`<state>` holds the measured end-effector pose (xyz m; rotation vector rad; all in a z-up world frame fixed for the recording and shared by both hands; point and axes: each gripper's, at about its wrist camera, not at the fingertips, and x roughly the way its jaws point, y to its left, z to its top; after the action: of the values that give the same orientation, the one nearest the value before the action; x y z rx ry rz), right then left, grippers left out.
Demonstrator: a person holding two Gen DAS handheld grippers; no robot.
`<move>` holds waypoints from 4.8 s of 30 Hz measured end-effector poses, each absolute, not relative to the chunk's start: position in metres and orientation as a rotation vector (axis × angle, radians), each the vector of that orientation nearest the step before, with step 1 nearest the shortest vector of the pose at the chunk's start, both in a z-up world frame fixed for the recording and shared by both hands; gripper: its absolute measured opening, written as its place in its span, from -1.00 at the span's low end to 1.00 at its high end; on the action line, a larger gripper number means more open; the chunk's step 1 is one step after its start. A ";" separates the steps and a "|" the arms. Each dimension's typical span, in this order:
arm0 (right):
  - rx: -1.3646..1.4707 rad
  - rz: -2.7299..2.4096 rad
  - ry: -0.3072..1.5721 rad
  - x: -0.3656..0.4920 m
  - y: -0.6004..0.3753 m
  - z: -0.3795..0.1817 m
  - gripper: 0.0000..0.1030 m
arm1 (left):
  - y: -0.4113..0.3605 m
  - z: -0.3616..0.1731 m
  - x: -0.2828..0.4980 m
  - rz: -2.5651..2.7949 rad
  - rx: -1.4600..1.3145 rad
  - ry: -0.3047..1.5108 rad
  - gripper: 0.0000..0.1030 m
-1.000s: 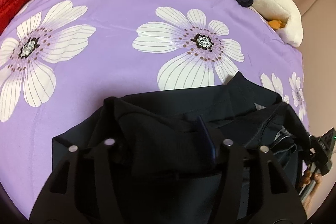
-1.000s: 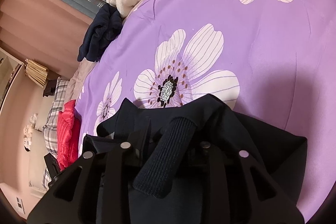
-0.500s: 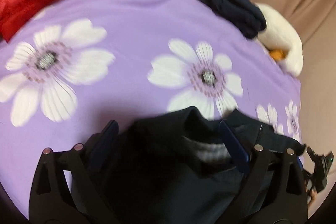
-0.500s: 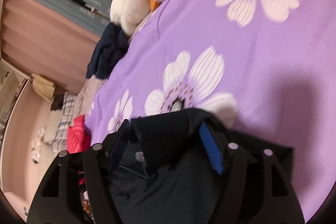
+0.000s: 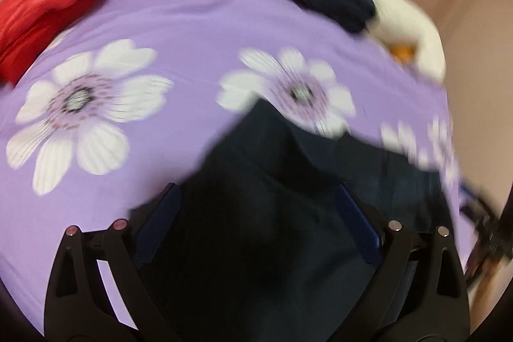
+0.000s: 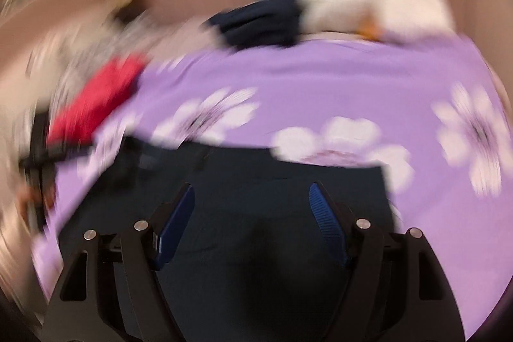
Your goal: Fold large clothes
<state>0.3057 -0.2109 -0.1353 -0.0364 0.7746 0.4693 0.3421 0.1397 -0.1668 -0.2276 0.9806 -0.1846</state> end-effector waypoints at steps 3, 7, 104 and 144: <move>-0.180 0.567 0.809 0.319 -0.163 -0.145 0.44 | 0.110 -0.188 0.355 -0.220 -0.126 1.056 0.90; -0.325 0.611 0.883 0.345 -0.120 -0.171 0.45 | 0.111 -0.209 0.386 -0.161 -0.199 1.094 0.90; 0.283 -0.009 0.905 0.187 -0.374 -0.181 0.01 | 0.214 -0.207 0.232 -0.158 -0.262 0.995 0.90; 0.161 0.089 0.763 0.084 -0.270 -0.140 0.16 | 0.139 -0.145 0.129 -0.032 -0.019 0.832 0.96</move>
<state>0.0843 -0.2700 -0.1404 0.1607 0.7628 0.0888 0.1289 0.1395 -0.1455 -0.0193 0.8322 -0.0316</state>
